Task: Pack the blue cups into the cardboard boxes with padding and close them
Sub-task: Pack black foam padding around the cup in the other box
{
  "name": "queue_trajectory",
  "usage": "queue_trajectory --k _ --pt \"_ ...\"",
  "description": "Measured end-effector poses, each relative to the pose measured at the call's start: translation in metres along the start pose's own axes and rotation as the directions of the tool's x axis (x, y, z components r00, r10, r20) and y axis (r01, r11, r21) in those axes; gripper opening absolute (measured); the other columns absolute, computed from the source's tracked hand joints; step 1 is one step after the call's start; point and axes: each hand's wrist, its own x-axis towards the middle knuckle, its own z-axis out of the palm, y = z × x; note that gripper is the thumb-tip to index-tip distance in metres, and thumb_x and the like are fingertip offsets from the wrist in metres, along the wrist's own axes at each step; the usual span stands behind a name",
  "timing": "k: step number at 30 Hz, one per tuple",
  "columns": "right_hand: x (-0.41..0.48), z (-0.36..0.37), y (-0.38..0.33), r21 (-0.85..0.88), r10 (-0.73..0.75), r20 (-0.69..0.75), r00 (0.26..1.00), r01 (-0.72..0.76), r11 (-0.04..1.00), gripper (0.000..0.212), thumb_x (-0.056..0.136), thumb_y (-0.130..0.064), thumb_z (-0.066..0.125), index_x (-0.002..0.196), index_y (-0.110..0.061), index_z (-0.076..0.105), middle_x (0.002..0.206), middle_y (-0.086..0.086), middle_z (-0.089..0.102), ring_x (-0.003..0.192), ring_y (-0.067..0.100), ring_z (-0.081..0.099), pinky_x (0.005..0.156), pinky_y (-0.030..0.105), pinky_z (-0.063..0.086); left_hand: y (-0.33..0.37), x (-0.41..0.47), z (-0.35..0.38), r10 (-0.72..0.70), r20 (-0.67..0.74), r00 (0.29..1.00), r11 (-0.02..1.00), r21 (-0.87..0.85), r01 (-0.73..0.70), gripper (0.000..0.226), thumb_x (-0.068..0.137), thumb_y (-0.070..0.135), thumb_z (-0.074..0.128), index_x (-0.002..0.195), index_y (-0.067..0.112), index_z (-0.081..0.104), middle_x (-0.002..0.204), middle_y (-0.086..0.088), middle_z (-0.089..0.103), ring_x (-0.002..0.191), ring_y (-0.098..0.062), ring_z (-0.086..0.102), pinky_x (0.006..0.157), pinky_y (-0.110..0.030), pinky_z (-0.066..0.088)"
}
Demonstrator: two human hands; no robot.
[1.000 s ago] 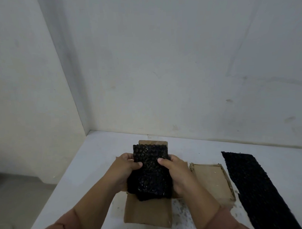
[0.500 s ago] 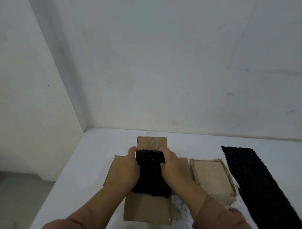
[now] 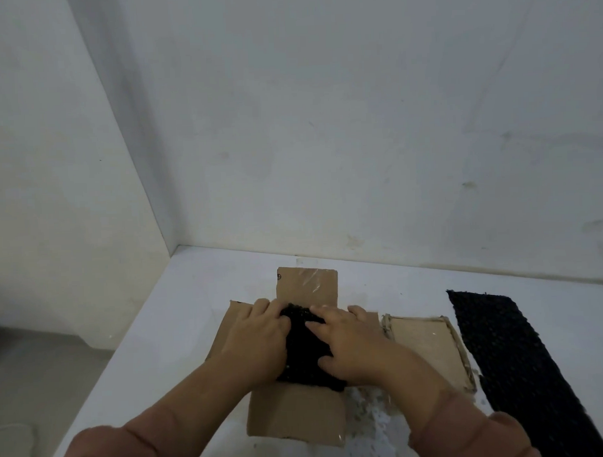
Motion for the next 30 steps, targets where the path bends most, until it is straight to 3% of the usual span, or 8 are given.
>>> queue_trajectory --k 3,6,9,14,17,22,25,30 --pt "0.003 0.000 0.002 -0.088 -0.009 0.078 0.997 0.015 0.996 0.072 0.087 -0.044 0.052 0.146 -0.015 0.024 0.159 0.002 0.006 0.145 0.020 0.005 0.116 0.043 0.004 -0.006 0.003 0.003 0.073 0.095 0.993 0.996 -0.058 -0.068 0.047 0.082 0.045 0.049 0.123 0.021 0.048 0.147 0.004 0.034 0.126 -0.020 0.035 0.102 -0.037 0.026" --pt "0.010 0.012 0.000 -0.232 -0.031 0.031 0.999 0.037 0.972 0.068 0.087 -0.042 0.054 0.143 -0.012 0.030 0.155 0.007 0.019 0.140 0.026 0.017 0.110 0.044 0.019 -0.010 0.008 0.005 0.094 0.198 0.976 0.994 0.031 -0.103 0.059 0.080 0.053 0.057 0.128 0.021 0.044 0.136 0.004 0.044 0.121 -0.021 0.038 0.101 -0.039 0.026" --pt "0.013 0.019 -0.003 -0.248 -0.024 0.021 0.999 0.029 0.968 0.066 0.087 -0.040 0.055 0.141 -0.010 0.033 0.150 0.009 0.027 0.134 0.029 0.026 0.105 0.042 0.027 -0.008 0.010 0.008 0.094 0.217 0.972 0.990 0.083 -0.114 0.060 0.081 0.051 0.059 0.129 0.017 0.045 0.133 0.000 0.045 0.121 -0.024 0.037 0.105 -0.044 0.022" --pt "0.012 0.004 -0.006 -0.175 -0.010 0.116 0.993 0.030 0.984 0.071 0.089 -0.052 0.046 0.145 -0.014 0.027 0.154 0.008 0.022 0.138 0.026 0.024 0.112 0.042 0.013 -0.007 0.011 0.001 0.119 0.310 0.943 0.992 0.001 -0.126 0.066 0.087 0.051 0.052 0.141 0.018 0.037 0.147 0.003 0.038 0.144 -0.017 0.018 0.114 -0.057 -0.008" --pt "0.015 0.001 -0.008 -0.261 -0.013 0.176 0.984 0.059 0.964 0.074 0.085 -0.056 0.050 0.143 -0.012 0.031 0.146 0.009 0.033 0.132 0.026 0.033 0.110 0.046 0.015 -0.010 0.015 -0.006 0.140 0.406 0.903 0.988 0.008 -0.156 0.068 0.087 0.051 0.053 0.144 0.018 0.034 0.151 0.002 0.033 0.145 -0.016 0.016 0.112 -0.060 -0.011" --pt "0.019 0.010 -0.012 -0.262 -0.018 0.138 0.990 0.054 0.964 0.069 0.084 -0.053 0.054 0.136 -0.011 0.038 0.131 0.011 0.041 0.121 0.026 0.040 0.104 0.043 0.022 -0.010 0.017 0.001 0.174 0.310 0.935 0.970 0.109 -0.216 0.061 0.084 0.046 0.059 0.137 0.019 0.043 0.145 -0.003 0.038 0.138 -0.023 0.025 0.114 -0.058 -0.002" --pt "0.018 0.012 -0.009 -0.269 -0.012 0.124 0.992 0.045 0.962 0.073 0.084 -0.054 0.054 0.140 -0.012 0.034 0.136 0.010 0.039 0.125 0.026 0.037 0.107 0.044 0.018 -0.009 0.014 0.006 0.165 0.255 0.953 0.972 0.124 -0.202 0.060 0.085 0.042 0.058 0.137 0.018 0.041 0.142 -0.005 0.040 0.136 -0.025 0.027 0.114 -0.057 -0.002" --pt "0.019 0.016 -0.006 -0.275 0.017 0.152 0.988 0.026 0.961 0.079 0.085 -0.051 0.054 0.146 -0.013 0.023 0.145 0.011 0.031 0.132 0.027 0.032 0.111 0.049 0.012 -0.005 0.009 0.011 0.124 0.290 0.949 0.969 0.170 -0.178 0.065 0.088 0.041 0.055 0.142 0.012 0.034 0.143 -0.006 0.039 0.138 -0.026 0.022 0.112 -0.062 -0.007"
